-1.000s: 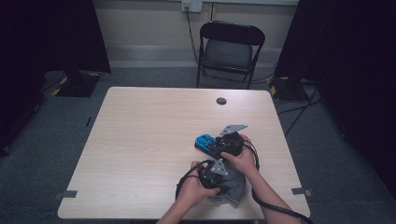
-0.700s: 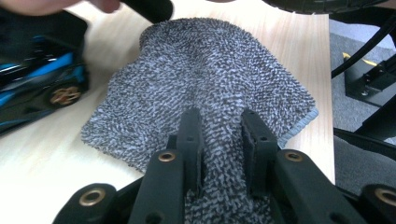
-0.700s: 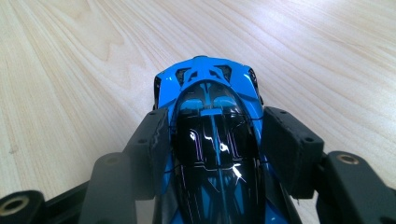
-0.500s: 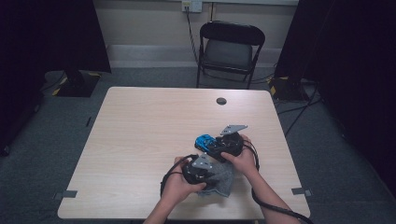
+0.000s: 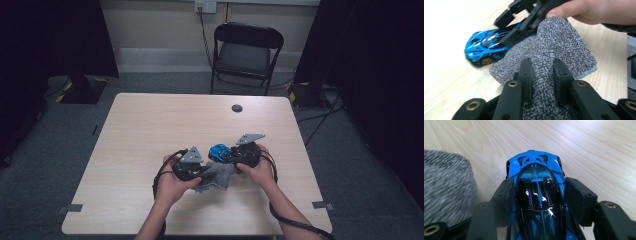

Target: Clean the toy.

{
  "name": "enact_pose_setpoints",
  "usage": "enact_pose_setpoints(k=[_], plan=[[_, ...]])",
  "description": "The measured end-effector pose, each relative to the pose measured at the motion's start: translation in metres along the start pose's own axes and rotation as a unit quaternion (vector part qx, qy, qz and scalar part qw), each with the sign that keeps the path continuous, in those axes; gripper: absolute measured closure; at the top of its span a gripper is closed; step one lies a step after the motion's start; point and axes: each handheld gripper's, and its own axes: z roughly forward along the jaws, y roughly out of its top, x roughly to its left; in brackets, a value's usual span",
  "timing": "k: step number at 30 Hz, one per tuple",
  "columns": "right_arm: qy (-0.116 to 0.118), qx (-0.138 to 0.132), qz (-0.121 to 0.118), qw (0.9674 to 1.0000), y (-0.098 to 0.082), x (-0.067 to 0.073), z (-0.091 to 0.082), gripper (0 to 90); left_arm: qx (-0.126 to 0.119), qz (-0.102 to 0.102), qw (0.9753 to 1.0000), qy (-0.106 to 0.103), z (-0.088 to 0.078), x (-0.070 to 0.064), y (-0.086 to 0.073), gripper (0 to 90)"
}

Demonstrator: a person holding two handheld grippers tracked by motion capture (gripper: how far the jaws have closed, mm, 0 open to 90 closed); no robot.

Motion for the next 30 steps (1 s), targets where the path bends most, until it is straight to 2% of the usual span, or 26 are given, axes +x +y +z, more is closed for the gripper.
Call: enact_pose_setpoints(k=[3,5,6,8,9,12,13,16,18,19,20,22,23,27,30], plan=[[0.000,0.000,0.000,1.0000,0.000,0.000,0.000,42.6,0.001,-0.008,0.9998,0.018,-0.005,0.010,-0.003,72.1],[0.000,0.000,0.000,1.0000,0.000,0.000,0.000,42.6,0.003,-0.017,0.9996,0.022,-0.007,0.016,-0.004,72.2],[0.000,0.001,0.000,1.0000,0.000,0.000,0.000,42.6,-0.002,-0.022,0.9993,0.030,-0.008,0.019,-0.006,72.2],[0.000,0.001,0.000,1.0000,0.000,0.000,0.000,42.6,0.006,-0.022,0.9982,0.056,-0.009,0.026,-0.007,72.1],[0.000,0.001,-0.001,1.0000,0.000,0.000,0.000,42.6,0.001,-0.025,0.9973,0.069,-0.008,0.030,-0.009,71.8],[0.000,0.001,0.000,1.0000,0.000,0.000,0.000,42.6,-0.004,-0.048,0.9958,0.077,-0.002,0.040,-0.014,71.5],[0.000,0.001,0.000,1.0000,0.000,0.000,0.000,42.6,0.004,-0.050,0.9953,0.083,0.002,0.043,-0.016,71.6],[0.000,0.000,-0.001,1.0000,0.000,0.000,0.000,42.6,0.018,-0.054,0.9925,0.108,0.009,0.051,-0.021,71.9],[0.000,0.001,-0.001,1.0000,0.000,0.000,0.000,42.6,0.023,-0.067,0.9887,0.132,0.014,0.054,-0.024,72.1],[0.000,0.000,-0.001,1.0000,0.000,0.000,0.000,42.6,0.038,-0.066,0.9873,0.140,0.017,0.055,-0.025,72.3],[0.000,0.000,-0.001,1.0000,0.000,0.000,0.000,42.6,0.045,-0.069,0.9863,0.143,0.020,0.056,-0.027,72.4],[0.000,-0.001,-0.001,1.0000,-0.001,0.000,0.000,42.6,0.058,-0.071,0.9857,0.142,0.027,0.056,-0.029,72.3],[0.000,-0.001,-0.001,1.0000,-0.001,0.000,0.000,42.6,0.065,-0.066,0.9853,0.143,0.029,0.055,-0.029,72.3],[0.000,-0.001,-0.001,1.0000,0.000,0.000,0.000,42.6,0.089,-0.058,0.9850,0.135,0.036,0.051,-0.027,72.2],[0.000,0.000,-0.001,1.0000,0.000,0.000,0.000,42.6,0.096,-0.054,0.9864,0.121,0.037,0.048,-0.025,72.4]])
